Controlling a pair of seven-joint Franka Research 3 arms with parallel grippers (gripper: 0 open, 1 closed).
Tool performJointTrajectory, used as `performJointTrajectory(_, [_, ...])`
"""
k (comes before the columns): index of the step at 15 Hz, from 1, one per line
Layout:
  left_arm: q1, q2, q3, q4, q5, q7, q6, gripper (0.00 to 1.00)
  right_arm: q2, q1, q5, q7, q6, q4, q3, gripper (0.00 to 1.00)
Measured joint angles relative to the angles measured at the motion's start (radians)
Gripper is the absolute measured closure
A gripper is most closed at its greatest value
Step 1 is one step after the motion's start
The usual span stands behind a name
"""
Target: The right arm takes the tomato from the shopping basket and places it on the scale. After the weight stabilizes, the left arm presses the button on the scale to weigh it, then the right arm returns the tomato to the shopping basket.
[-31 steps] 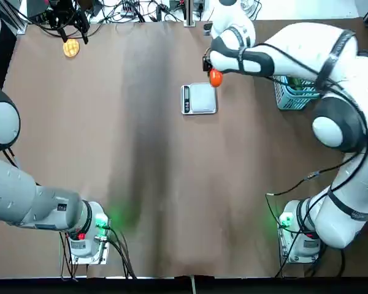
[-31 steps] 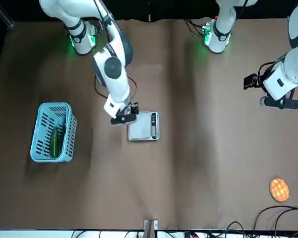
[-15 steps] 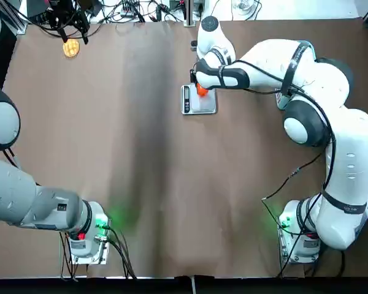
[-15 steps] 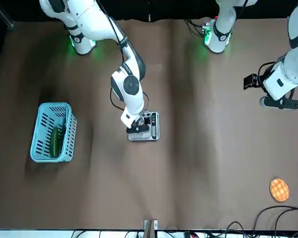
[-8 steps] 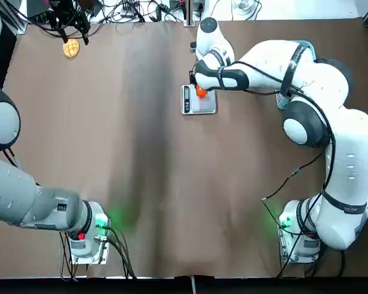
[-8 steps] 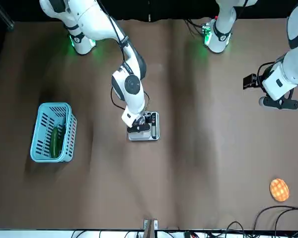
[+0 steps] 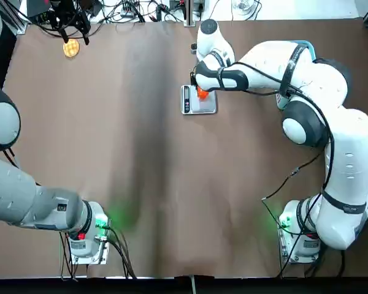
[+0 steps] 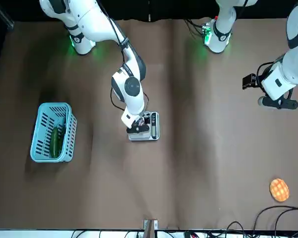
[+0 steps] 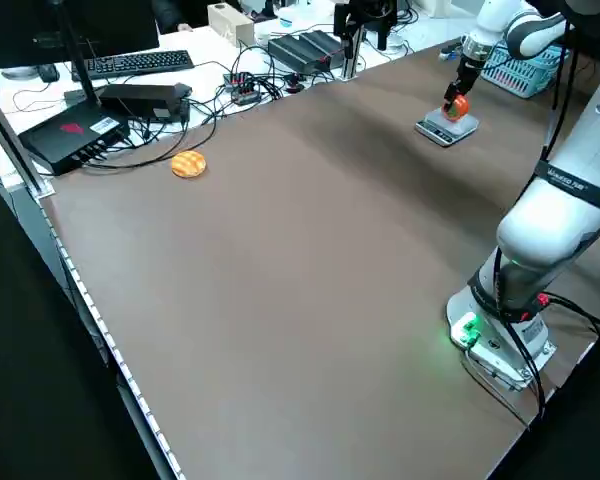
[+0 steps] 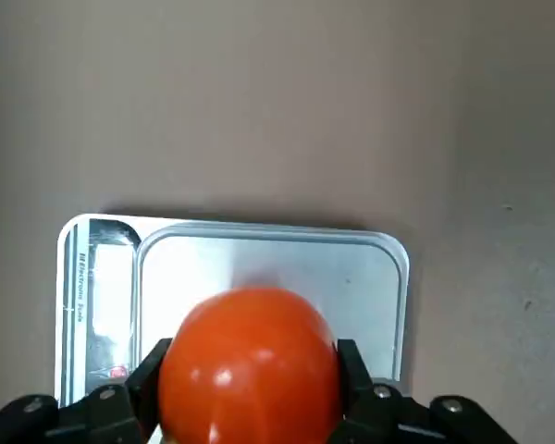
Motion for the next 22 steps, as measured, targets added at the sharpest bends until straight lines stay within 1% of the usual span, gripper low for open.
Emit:
performJointTrajectory(7, [0.0,0.0,-0.001,0.0,0.0,0.0,0.0,0.0,0.0,0.0,0.0,0.002,0.0,0.0,0.0,0.26])
performJointTrajectory(9, [0.0,0.0,-0.001,0.0,0.0,0.0,0.0,0.0,0.0,0.0,0.0,0.002,0.0,0.0,0.0,0.25])
performJointTrajectory(10, [0.0,0.0,-0.001,0.0,0.0,0.0,0.0,0.0,0.0,0.0,0.0,0.003,0.0,0.0,0.0,0.21])
performJointTrajectory(11, [0.0,0.0,-0.001,0.0,0.0,0.0,0.0,0.0,0.0,0.0,0.0,0.003,0.0,0.0,0.0,0.2])
performJointTrajectory(12, [0.0,0.0,-0.001,0.0,0.0,0.0,0.0,0.0,0.0,0.0,0.0,0.003,0.0,0.0,0.0,0.17])
performJointTrajectory(13, [0.0,0.0,-0.001,0.0,0.0,0.0,0.0,0.0,0.0,0.0,0.0,0.003,0.0,0.0,0.0,0.1])
performJointTrajectory(14, [0.0,0.0,-0.001,0.0,0.0,0.0,0.0,0.0,0.0,0.0,0.0,0.003,0.0,0.0,0.0,0.05])
performJointTrajectory(22, [0.0,0.0,-0.001,0.0,0.0,0.0,0.0,0.0,0.0,0.0,0.0,0.003,0.0,0.0,0.0,0.0])
